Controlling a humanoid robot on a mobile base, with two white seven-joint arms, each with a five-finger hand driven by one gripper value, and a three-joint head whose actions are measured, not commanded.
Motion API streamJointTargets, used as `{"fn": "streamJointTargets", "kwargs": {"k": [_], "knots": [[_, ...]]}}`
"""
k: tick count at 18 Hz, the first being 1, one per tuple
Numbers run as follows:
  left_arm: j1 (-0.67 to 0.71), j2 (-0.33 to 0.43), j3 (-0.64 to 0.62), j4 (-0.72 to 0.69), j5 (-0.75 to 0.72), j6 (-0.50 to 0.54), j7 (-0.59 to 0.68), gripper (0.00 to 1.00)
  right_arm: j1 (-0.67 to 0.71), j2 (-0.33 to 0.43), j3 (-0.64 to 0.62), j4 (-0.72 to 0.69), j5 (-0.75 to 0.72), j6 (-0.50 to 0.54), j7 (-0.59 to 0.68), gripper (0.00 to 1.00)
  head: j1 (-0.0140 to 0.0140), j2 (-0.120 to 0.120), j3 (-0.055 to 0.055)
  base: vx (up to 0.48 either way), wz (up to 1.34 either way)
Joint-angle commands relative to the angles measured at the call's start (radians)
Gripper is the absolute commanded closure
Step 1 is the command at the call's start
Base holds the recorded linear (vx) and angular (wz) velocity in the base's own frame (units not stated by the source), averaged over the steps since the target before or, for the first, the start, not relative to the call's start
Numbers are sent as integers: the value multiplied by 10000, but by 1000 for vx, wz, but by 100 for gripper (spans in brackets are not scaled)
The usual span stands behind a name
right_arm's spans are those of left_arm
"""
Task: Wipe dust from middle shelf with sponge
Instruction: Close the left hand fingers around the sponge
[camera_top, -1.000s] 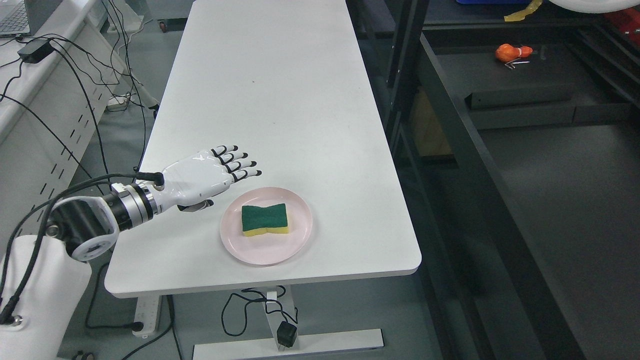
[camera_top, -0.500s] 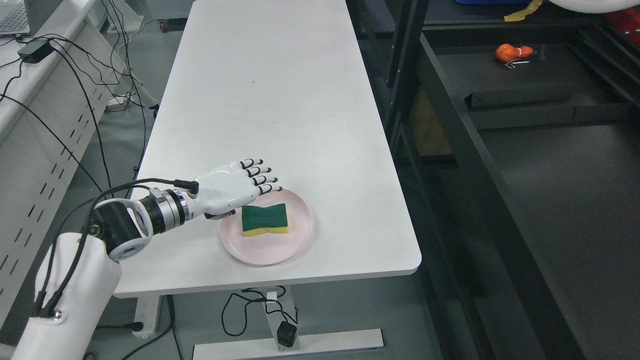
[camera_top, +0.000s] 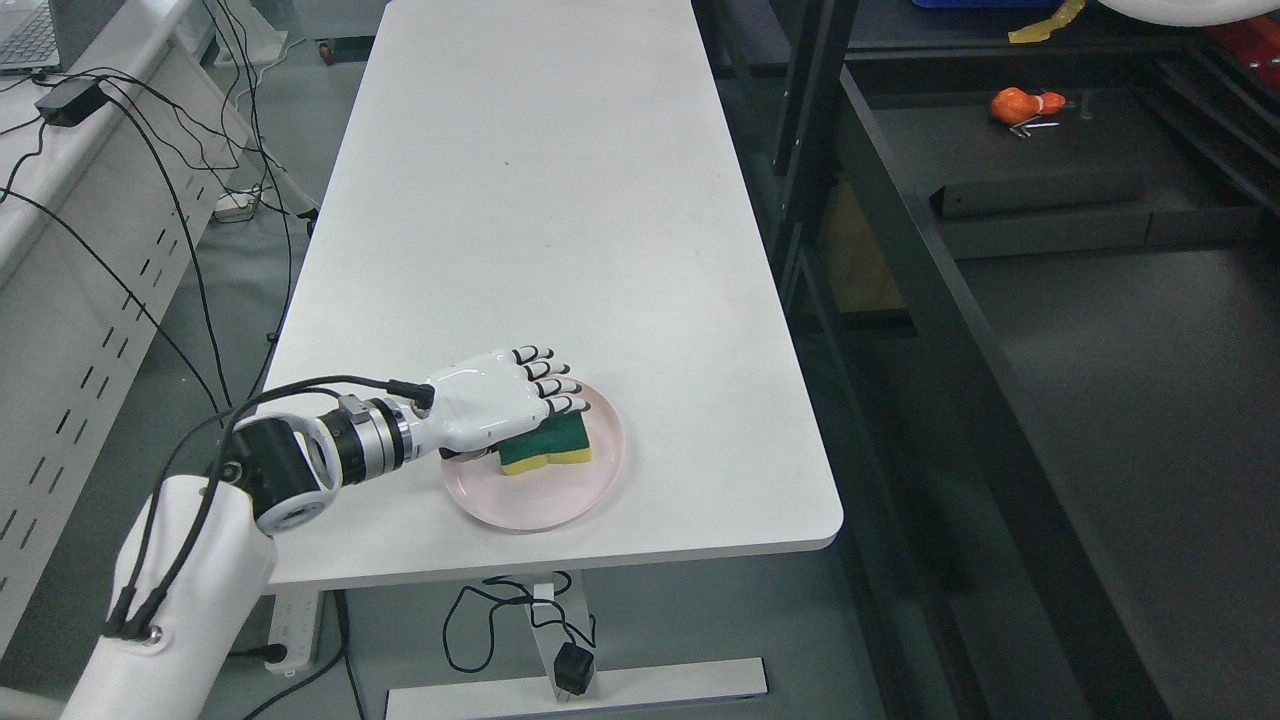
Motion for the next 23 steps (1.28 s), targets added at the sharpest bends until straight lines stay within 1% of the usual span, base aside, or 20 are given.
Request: {"fn": "streamJointTargets", "kwargs": {"k": [1, 5, 9, 11, 13, 14, 16, 18, 22, 23], "knots": [[126, -253, -211, 92, -15, 5, 12, 15, 4, -175, -2, -175, 0, 3, -6, 0, 0, 0, 0, 0, 0], [248, -160, 95, 92, -15, 5, -64, 17, -11, -175, 14, -175, 0, 3, -6, 0, 0, 0, 0, 0, 0], [325, -267, 493, 107, 0, 5, -447, 17, -11, -175, -2, -175, 0, 3, -6, 0, 0, 0, 0, 0, 0], [325, -283, 617, 107, 31, 5, -555, 19, 4, -175, -2, -175, 0, 3, -6, 0, 0, 0, 0, 0, 0], [325, -252, 678, 92, 61, 5, -617, 27, 4, -175, -2, -175, 0, 3, -6, 0, 0, 0, 0, 0, 0], [325, -252, 785, 107, 77, 5, -617, 33, 4, -175, -2, -175, 0, 3, -6, 0, 0, 0, 0, 0, 0], [341, -252, 908, 107, 92, 5, -617, 38, -11, -175, -2, -175, 0, 3, -6, 0, 0, 0, 0, 0, 0], [371, -252, 1061, 107, 107, 5, -617, 45, 4, -175, -2, -175, 0, 3, -6, 0, 0, 0, 0, 0, 0], [570, -283, 1582, 168, 107, 5, -617, 54, 4, -175, -2, -175, 0, 3, -6, 0, 0, 0, 0, 0, 0], [647, -283, 1781, 199, 198, 5, -617, 59, -11, -175, -2, -175, 0, 3, -6, 0, 0, 0, 0, 0, 0]]}}
